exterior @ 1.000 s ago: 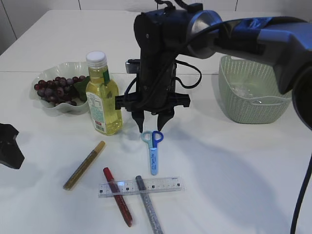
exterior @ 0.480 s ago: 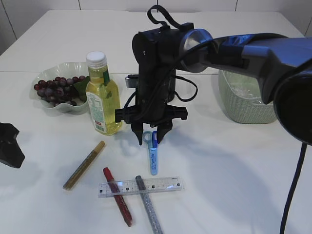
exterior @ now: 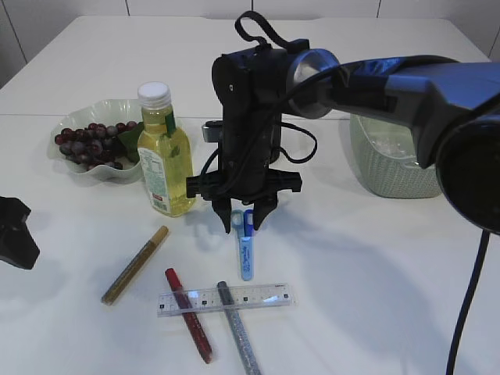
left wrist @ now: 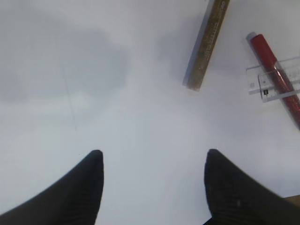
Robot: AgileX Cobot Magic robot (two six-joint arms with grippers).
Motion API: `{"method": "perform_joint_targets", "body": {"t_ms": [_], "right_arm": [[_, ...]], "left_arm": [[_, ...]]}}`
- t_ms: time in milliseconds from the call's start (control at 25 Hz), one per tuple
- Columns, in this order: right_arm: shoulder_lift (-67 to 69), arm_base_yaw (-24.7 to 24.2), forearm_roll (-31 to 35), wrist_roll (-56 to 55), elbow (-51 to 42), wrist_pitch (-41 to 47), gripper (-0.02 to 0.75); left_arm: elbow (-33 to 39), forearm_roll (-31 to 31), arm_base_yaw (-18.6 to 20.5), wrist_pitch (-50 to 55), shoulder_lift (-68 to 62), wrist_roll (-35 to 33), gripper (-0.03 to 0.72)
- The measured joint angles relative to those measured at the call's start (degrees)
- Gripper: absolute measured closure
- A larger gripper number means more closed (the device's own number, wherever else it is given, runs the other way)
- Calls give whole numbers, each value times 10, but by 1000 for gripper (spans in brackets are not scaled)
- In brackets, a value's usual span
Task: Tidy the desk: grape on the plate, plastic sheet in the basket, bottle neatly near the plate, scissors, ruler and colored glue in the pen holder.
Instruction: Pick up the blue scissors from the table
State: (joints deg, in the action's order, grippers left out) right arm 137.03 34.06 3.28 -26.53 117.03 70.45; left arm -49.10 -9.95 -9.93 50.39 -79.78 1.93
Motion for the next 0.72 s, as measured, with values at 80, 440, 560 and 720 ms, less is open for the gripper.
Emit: {"method": "perform_joint_targets", "body": {"t_ms": [80,440,560,720], "right_arm": [[2,0,0,0,0,0,370],[5,0,-3,0,0,-1,370],[6,0,-5,0,0,-1,370],[12,0,-5,0,0,-1,371]], "left_arm": [[0,0,0,0,0,0,200],[0,0,0,0,0,0,200],[0,0,0,0,0,0,200],[0,0,0,0,0,0,200]]}}
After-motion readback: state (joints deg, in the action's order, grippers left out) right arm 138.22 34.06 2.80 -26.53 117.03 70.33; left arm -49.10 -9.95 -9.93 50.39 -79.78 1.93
